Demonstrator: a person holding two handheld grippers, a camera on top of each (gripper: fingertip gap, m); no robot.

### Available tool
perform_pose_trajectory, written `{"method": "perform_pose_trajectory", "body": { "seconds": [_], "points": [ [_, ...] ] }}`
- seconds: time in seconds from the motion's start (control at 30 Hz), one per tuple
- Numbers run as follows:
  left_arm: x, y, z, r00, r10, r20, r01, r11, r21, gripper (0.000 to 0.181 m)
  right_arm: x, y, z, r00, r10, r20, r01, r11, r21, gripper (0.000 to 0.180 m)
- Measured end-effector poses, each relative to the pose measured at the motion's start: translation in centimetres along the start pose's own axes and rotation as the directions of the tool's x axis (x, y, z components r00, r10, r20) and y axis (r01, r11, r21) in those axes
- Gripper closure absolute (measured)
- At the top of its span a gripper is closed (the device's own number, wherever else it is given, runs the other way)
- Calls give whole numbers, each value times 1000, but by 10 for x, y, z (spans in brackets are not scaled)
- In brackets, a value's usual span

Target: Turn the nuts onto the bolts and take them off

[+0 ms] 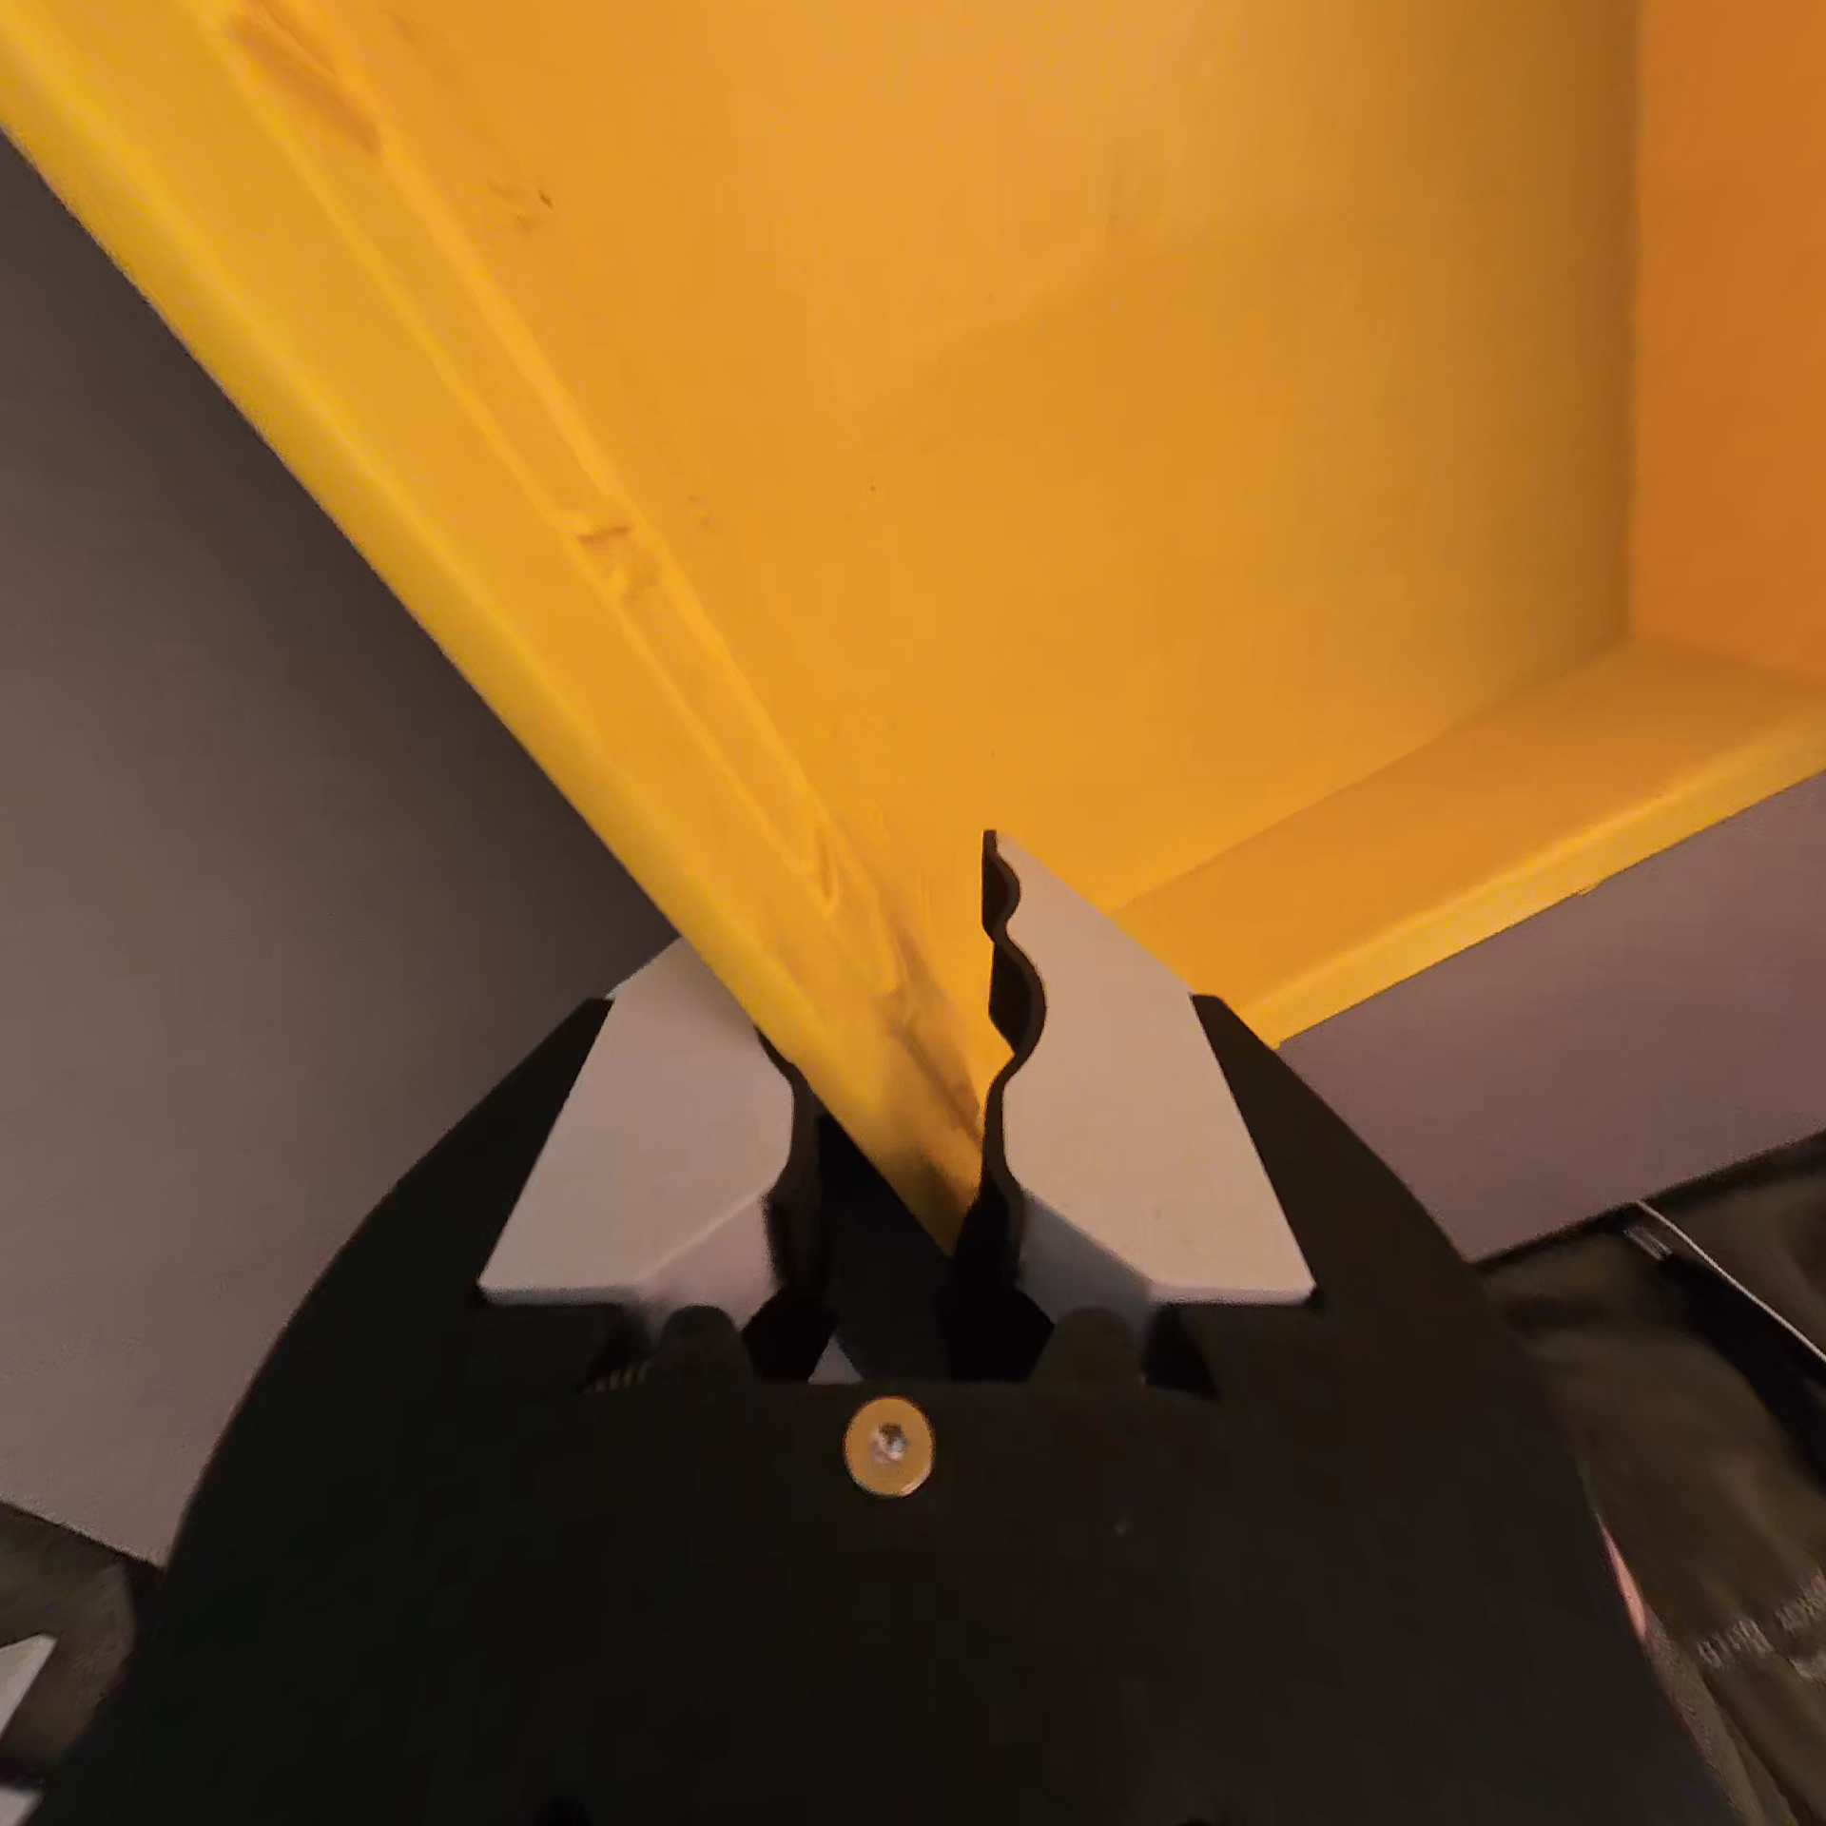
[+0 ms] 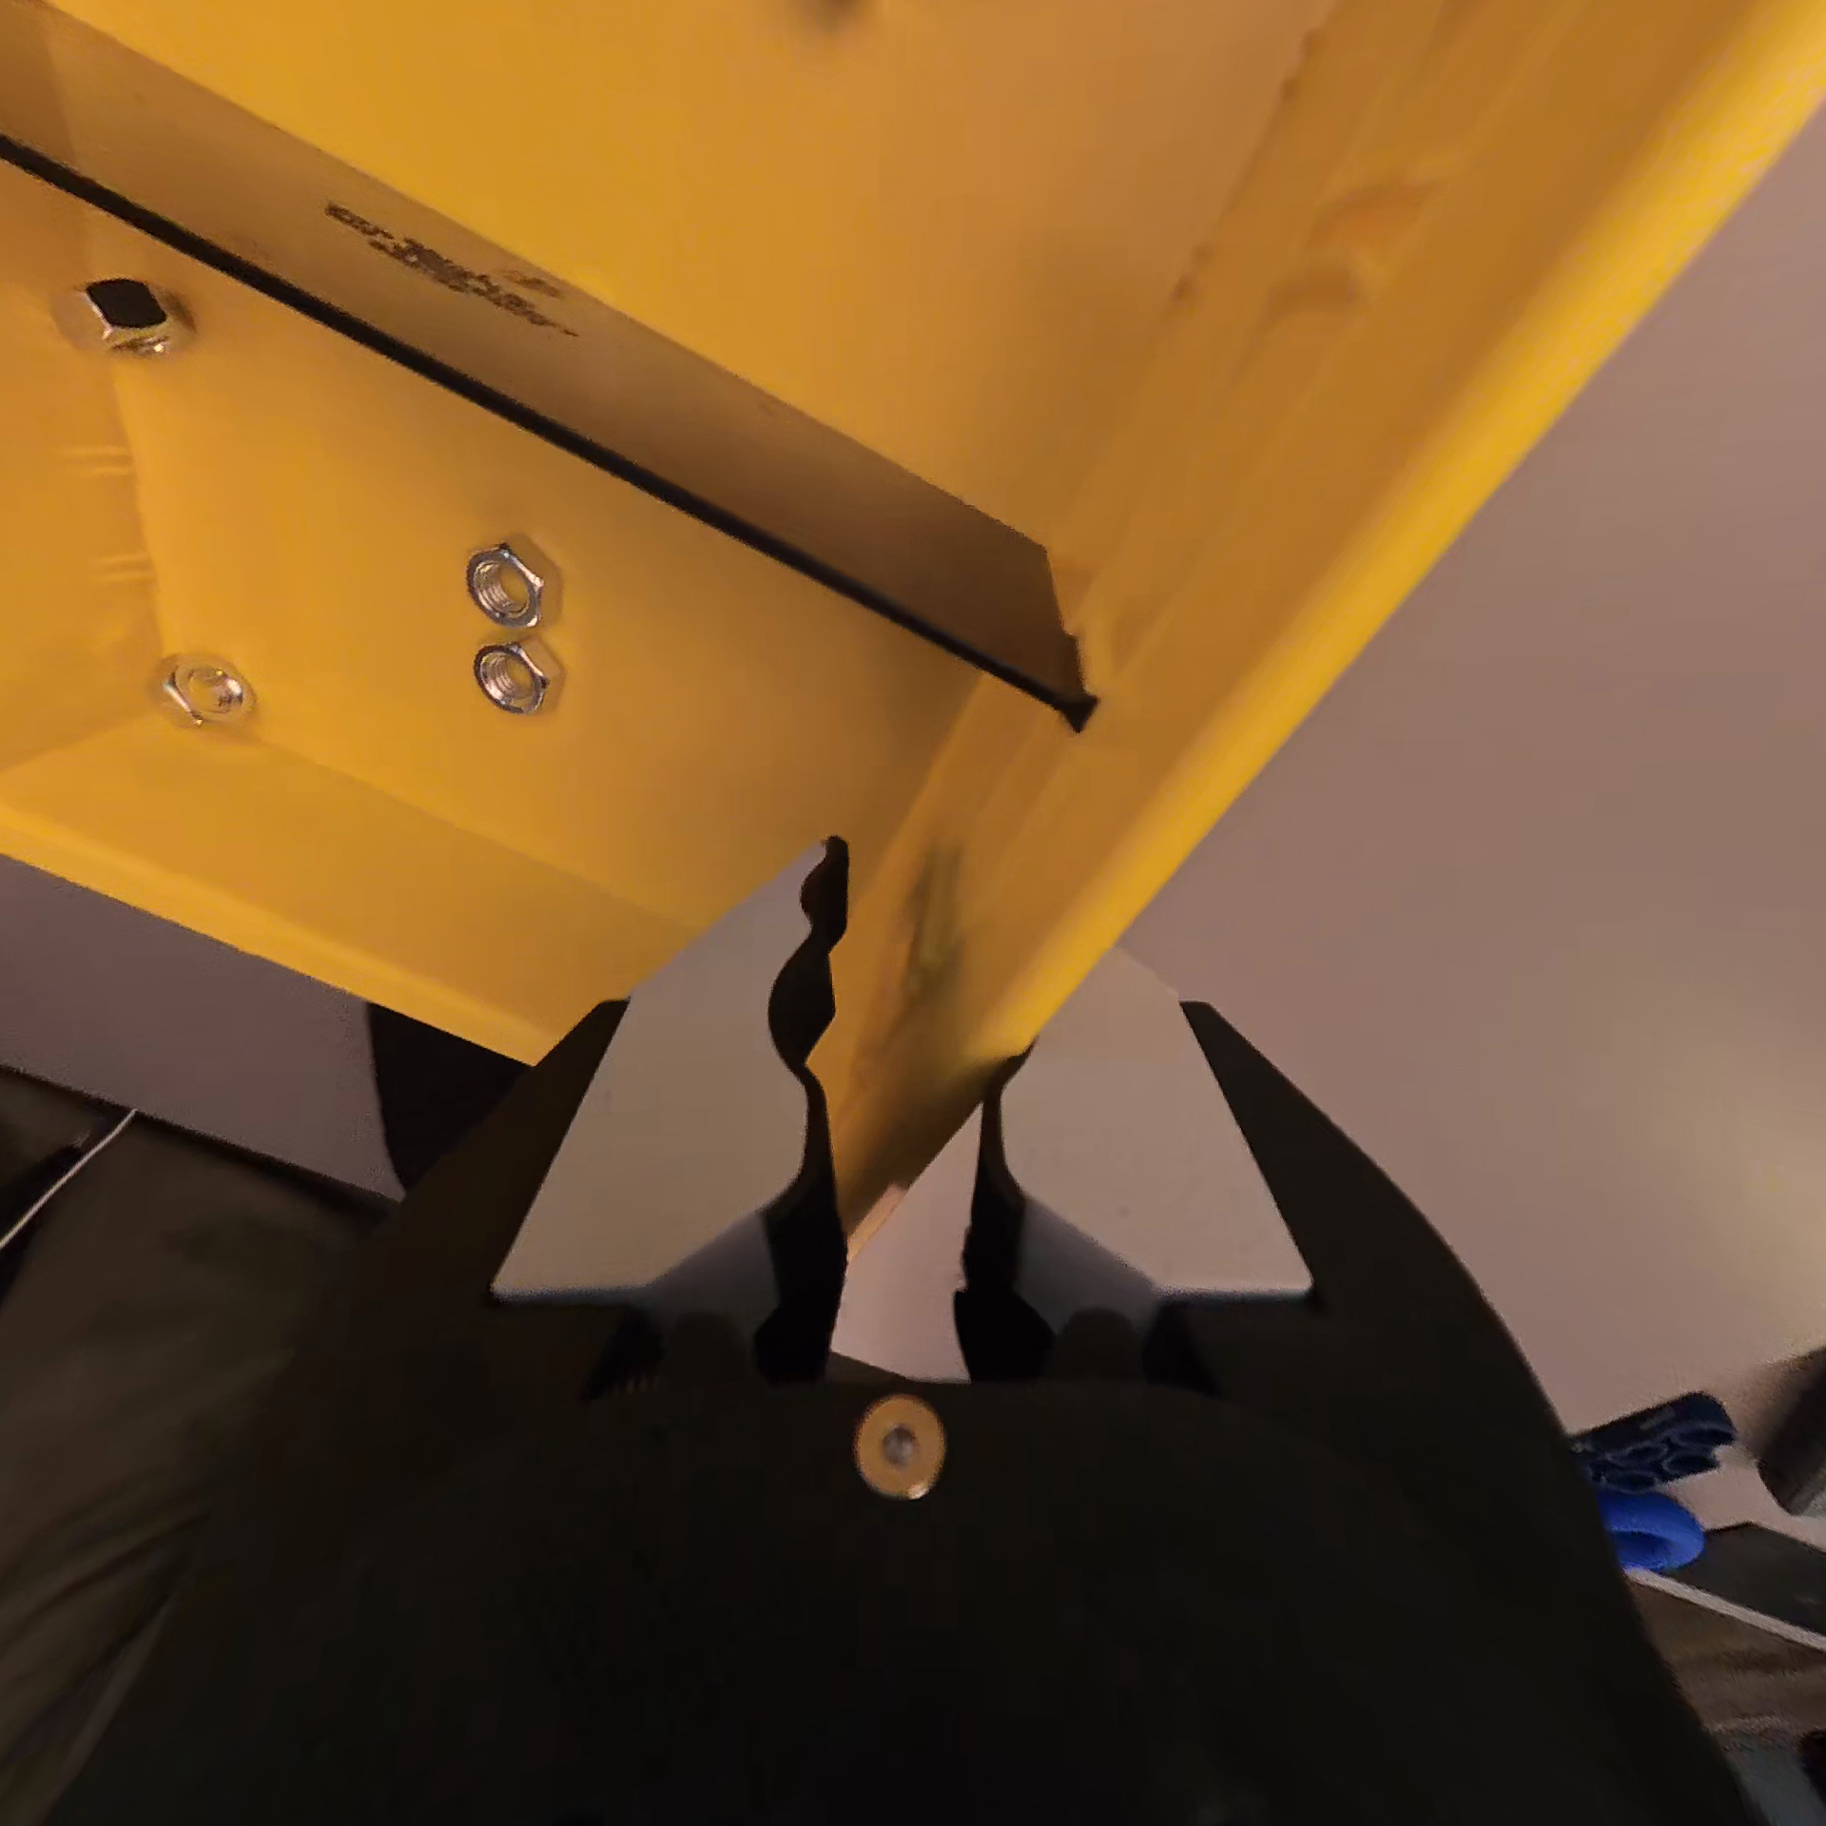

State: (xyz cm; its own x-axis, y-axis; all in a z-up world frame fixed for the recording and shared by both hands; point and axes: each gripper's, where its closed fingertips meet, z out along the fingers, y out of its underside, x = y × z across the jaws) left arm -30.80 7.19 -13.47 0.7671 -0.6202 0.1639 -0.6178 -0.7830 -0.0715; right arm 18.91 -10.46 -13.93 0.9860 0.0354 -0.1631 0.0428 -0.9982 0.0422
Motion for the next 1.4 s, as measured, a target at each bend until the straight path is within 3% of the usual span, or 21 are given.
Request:
{"method": "perform_pose_trajectory", "body": {
  "seconds": [0.2, 0.33, 0.43, 0.5, 0.57, 0.63, 0.67, 0.7, 0.77, 0.83, 0.97, 1.1, 1.2, 1.33, 1.4],
  "points": [
    [42, -2, -2, 986, 0, -168, -10, 998, -57, 148, -36, -19, 0, 994, -107, 33, 107, 994, 15, 147],
    [40, -9, -28, 983, -6, -186, 26, 994, 108, 151, -30, -29, -28, 997, -54, -55, 61, 988, 139, 141],
    [28, -14, -62, 991, -21, -131, 59, 953, 296, 151, -39, -45, -75, 984, -17, -175, 78, 933, 352, 139],
    [15, -22, -91, 997, -37, -66, 62, 894, 444, 152, -65, -69, -119, 955, -39, -294, 199, 820, 537, 134],
    [3, -33, -127, 997, -75, -2, 61, 794, 605, 153, -130, -98, -160, 933, -142, -330, 348, 588, 730, 129],
    [0, -44, -166, 995, -93, 21, 45, 653, 756, 156, -219, -115, -182, 896, -321, -306, 401, 296, 867, 94],
    [4, -48, -185, 997, -80, 21, 29, 578, 816, 159, -258, -117, -179, 868, -414, -276, 390, 222, 894, 95],
    [11, -50, -201, 998, -53, 21, 9, 509, 861, 160, -288, -121, -164, 846, -488, -215, 374, 256, 892, 96],
    [28, -50, -224, 999, 12, 35, -37, 407, 913, 163, -313, -137, -119, 845, -517, -133, 399, 445, 802, 101],
    [42, -47, -239, 996, 56, 68, -84, 342, 936, 164, -305, -165, -88, 876, -451, -173, 433, 575, 694, 111],
    [62, -38, -252, 984, 103, 144, -167, 271, 948, 164, -283, -204, -48, 938, -320, -135, 341, 772, 537, 114],
    [70, -32, -260, 979, 109, 171, -191, 223, 956, 165, -268, -211, -14, 958, -256, -127, 285, 871, 399, 114],
    [72, -31, -263, 982, 119, 145, -168, 211, 963, 164, -279, -201, 17, 977, -210, 30, 193, 939, 286, 113],
    [74, -30, -261, 981, 125, 146, -171, 222, 960, 164, -266, -195, 46, 992, -116, 48, 107, 982, 156, 114],
    [75, -30, -261, 980, 124, 157, -181, 220, 958, 164, -270, -190, 54, 991, -98, 92, 89, 992, 94, 126]
  ]
}}
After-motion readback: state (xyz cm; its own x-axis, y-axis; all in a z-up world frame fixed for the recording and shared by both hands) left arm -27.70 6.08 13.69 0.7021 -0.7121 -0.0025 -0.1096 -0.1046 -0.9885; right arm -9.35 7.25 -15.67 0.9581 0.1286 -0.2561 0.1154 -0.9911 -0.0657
